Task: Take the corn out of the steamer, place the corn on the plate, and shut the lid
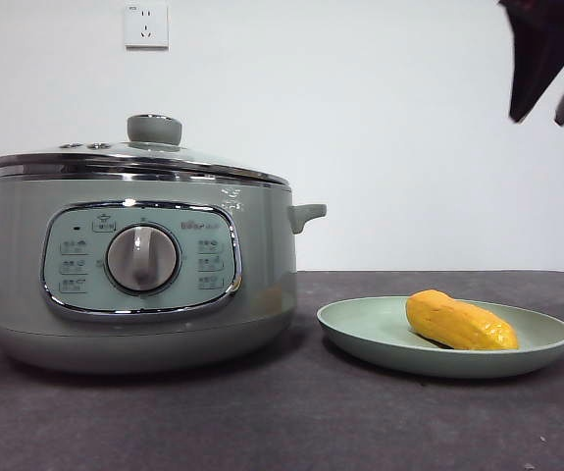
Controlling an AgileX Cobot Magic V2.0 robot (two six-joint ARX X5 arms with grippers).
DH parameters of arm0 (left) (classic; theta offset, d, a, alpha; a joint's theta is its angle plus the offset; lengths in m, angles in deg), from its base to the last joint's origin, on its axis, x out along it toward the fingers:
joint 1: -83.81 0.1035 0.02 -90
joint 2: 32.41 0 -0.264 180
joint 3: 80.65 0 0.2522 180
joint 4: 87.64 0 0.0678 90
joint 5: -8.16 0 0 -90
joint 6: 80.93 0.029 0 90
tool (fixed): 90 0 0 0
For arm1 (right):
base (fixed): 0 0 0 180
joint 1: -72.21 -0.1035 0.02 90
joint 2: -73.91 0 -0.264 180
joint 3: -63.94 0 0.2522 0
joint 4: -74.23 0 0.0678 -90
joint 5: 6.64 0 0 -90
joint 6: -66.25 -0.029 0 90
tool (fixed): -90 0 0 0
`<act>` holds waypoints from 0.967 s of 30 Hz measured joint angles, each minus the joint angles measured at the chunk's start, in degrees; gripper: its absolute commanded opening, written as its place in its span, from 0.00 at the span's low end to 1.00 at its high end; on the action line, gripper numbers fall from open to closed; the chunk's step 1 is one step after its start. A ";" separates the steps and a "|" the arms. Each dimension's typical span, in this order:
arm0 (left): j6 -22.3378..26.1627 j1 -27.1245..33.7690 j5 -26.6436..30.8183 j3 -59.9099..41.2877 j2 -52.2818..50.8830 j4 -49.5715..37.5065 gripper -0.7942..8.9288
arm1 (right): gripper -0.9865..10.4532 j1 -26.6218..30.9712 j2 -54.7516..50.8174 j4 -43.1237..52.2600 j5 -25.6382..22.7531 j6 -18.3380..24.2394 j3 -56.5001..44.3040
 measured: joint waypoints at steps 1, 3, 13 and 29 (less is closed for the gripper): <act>0.33 0.00 0.96 0.00 -1.03 1.53 0.07 | 0.07 -0.02 -0.68 0.37 0.00 0.00 -0.20; 0.87 0.00 4.46 -0.09 -2.86 4.57 0.07 | 0.07 -0.22 -3.41 3.13 0.00 0.00 -1.99; 0.57 0.00 7.72 -26.16 -19.87 -10.62 0.07 | 0.07 -3.41 -32.00 17.75 -0.13 -2.21 -24.00; -5.07 0.00 7.69 -30.01 -16.28 -4.92 0.08 | 0.09 -3.39 -35.74 17.16 -0.20 -2.64 -24.50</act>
